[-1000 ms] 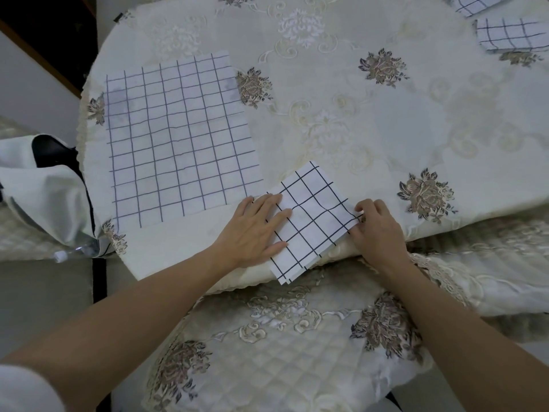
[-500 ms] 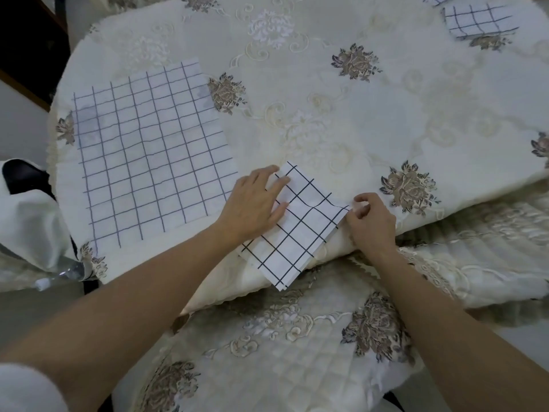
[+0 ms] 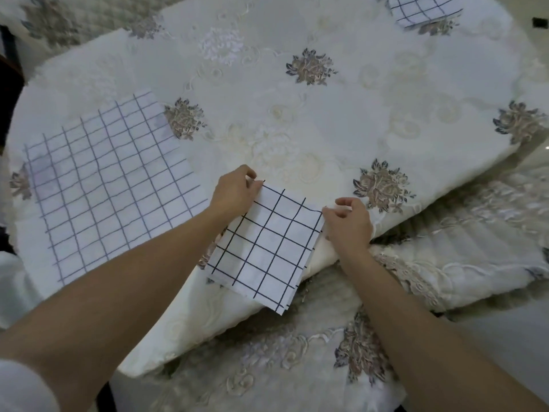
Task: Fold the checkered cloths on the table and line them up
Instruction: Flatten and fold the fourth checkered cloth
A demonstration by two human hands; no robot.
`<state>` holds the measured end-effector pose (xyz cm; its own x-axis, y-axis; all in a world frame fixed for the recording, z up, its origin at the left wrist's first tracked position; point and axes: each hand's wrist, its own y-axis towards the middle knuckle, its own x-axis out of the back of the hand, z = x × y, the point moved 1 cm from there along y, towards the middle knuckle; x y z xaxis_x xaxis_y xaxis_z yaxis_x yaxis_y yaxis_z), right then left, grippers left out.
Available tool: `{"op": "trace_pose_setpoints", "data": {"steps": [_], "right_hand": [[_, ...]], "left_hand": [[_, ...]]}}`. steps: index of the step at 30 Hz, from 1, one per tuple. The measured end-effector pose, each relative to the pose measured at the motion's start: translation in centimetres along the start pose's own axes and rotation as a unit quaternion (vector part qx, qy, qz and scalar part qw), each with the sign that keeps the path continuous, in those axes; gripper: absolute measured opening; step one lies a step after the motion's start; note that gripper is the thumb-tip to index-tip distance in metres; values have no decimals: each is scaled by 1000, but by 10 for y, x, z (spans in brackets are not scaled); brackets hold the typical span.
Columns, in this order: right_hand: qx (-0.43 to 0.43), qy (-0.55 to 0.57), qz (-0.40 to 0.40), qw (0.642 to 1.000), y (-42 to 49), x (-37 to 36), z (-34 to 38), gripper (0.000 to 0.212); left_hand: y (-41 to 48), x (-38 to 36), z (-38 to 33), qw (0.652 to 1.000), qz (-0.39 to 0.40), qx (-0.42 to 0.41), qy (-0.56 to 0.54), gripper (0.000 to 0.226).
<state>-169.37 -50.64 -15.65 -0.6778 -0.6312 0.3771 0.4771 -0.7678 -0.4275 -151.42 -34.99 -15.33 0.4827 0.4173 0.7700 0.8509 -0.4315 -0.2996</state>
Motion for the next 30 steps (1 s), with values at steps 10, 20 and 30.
{"op": "trace_pose_setpoints", "data": {"steps": [10, 20, 30], "right_hand": [[10, 9, -6, 1000, 18, -12, 15, 15], [24, -30, -11, 999, 41, -19, 20, 14], [73, -105, -9, 992, 45, -19, 20, 15]], "left_hand": [[10, 2, 6, 996, 12, 27, -87, 24], [9, 2, 9, 994, -15, 28, -103, 13], [17, 1, 7, 998, -42, -19, -31, 7]]}}
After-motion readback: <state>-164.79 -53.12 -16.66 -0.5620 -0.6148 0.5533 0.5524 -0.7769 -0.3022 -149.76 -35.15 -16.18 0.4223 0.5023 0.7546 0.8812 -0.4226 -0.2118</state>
